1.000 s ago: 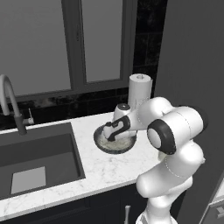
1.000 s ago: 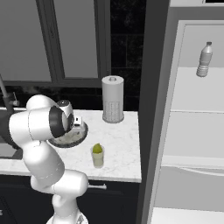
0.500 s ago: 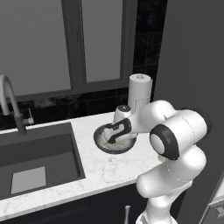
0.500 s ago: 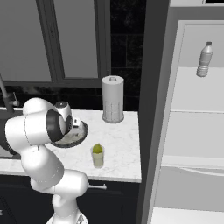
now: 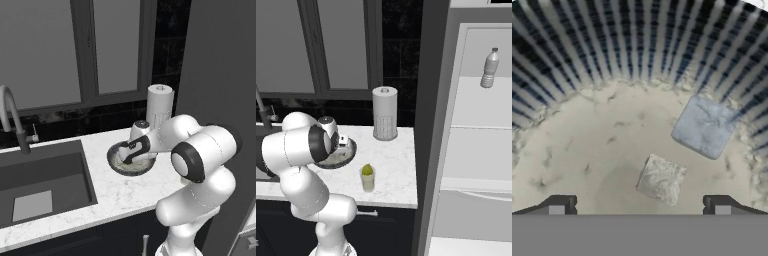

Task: Grab a lemon wedge from the fridge and one ice cube from the ice bowl, and put them in the glass of lemonade.

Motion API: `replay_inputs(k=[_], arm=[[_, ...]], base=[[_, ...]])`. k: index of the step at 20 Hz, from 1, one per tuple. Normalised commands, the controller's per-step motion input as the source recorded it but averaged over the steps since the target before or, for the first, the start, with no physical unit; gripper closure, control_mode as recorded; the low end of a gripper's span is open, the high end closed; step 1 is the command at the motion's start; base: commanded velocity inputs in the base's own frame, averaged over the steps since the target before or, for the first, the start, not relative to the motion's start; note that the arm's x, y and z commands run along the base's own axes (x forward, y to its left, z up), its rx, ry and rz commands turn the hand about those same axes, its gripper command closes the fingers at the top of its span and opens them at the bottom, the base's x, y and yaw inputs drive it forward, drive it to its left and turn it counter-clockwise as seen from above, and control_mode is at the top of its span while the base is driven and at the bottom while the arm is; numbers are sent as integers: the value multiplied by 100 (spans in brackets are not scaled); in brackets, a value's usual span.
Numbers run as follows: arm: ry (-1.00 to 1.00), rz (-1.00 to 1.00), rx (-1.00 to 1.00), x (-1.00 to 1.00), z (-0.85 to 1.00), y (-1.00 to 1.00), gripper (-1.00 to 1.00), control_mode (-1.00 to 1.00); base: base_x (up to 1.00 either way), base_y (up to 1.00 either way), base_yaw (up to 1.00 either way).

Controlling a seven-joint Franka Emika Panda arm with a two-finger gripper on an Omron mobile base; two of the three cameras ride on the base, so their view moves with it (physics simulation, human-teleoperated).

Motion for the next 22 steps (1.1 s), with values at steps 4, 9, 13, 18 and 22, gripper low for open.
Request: replay_inputs(k=[4,9,13,18,22], arm=[[0,0,0,0,0,0,-100,-100],[0,0,0,11,0,0,-100,-100],[1,0,0,12,0,0,-100,-100],[0,0,0,0,-4,0,-100,-100],[0,0,0,0,-14,0,-100,-100]], base=[[0,0,0],[0,0,0],[0,0,0],[0,0,0],[0,0,0]])
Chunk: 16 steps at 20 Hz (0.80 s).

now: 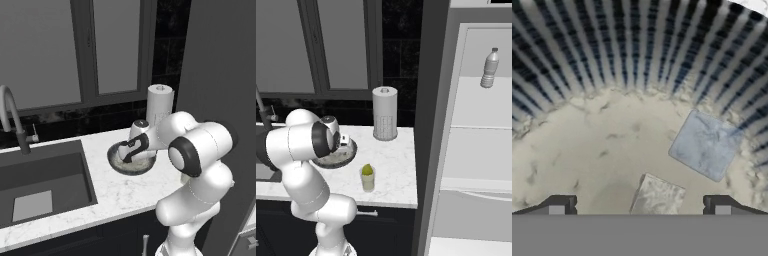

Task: Grab a lemon wedge from the fridge and one ice cube from the ice bowl, and put them in the glass of lemonade.

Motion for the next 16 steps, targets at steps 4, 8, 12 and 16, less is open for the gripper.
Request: replay_inputs(k=[4,8,12,16], arm=[[0,0,0,0,-16,0,-100,-100],[0,0,0,0,-3,0,-100,-100],[0,0,0,0,0,0,-100,-100],[0,0,0,0,-2,0,-100,-100]], base=[[0,0,0],[0,0,0],[0,0,0],[0,0,0]])
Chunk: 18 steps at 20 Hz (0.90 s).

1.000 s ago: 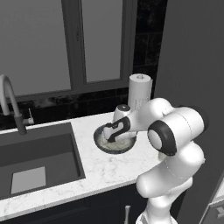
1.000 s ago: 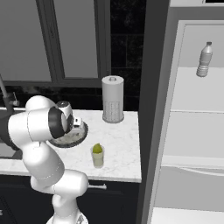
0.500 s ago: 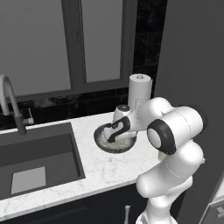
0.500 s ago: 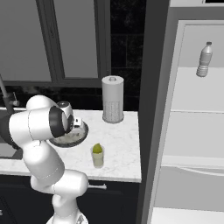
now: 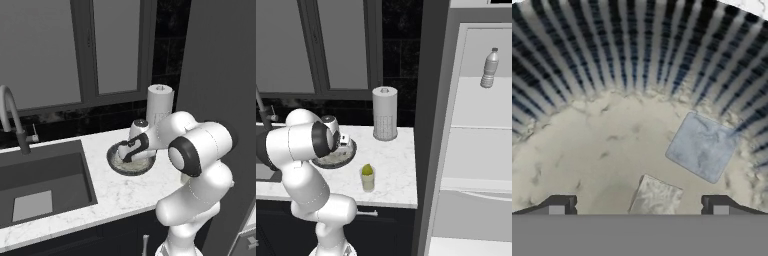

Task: Grab a lemon wedge from the fridge and one ice cube from the ice bowl, and put them in the glass of lemonade.

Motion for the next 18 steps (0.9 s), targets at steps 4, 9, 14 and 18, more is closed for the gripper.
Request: replay_inputs(k=[4,9,14,18], arm=[[0,0,0,0,0,0,-100,-100],[0,0,0,0,0,0,100,-100],[0,0,0,0,0,0,100,-100],[0,0,0,0,0,0,100,-100]], base=[[0,0,0],[0,0,0],[0,0,0],[0,0,0]])
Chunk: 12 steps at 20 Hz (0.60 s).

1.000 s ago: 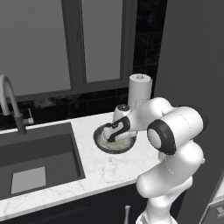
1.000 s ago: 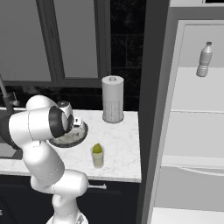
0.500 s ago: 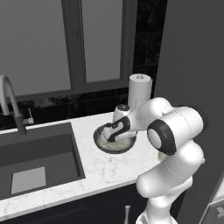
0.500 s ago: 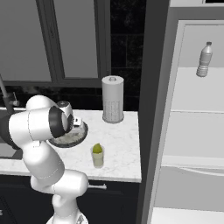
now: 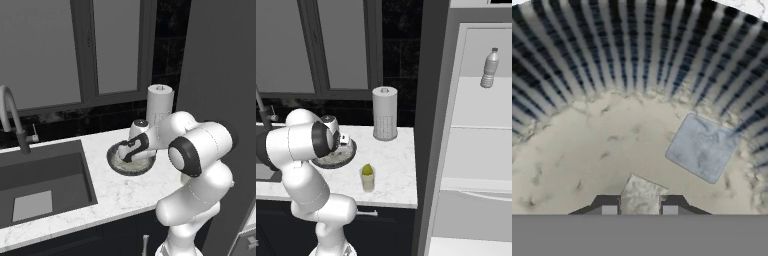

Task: Grab a lemon wedge from the fridge and one ice cube from the ice bowl, and put them in the glass of lemonade.

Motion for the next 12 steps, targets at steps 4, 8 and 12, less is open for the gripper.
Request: replay_inputs(k=[4,8,12], arm=[[0,0,0,0,0,0,100,-100],[-7,0,0,-12,5,0,100,-100],[-12,0,1,-20,16,0,100,-100]], base=[[0,0,0],[0,0,0],[0,0,0]])
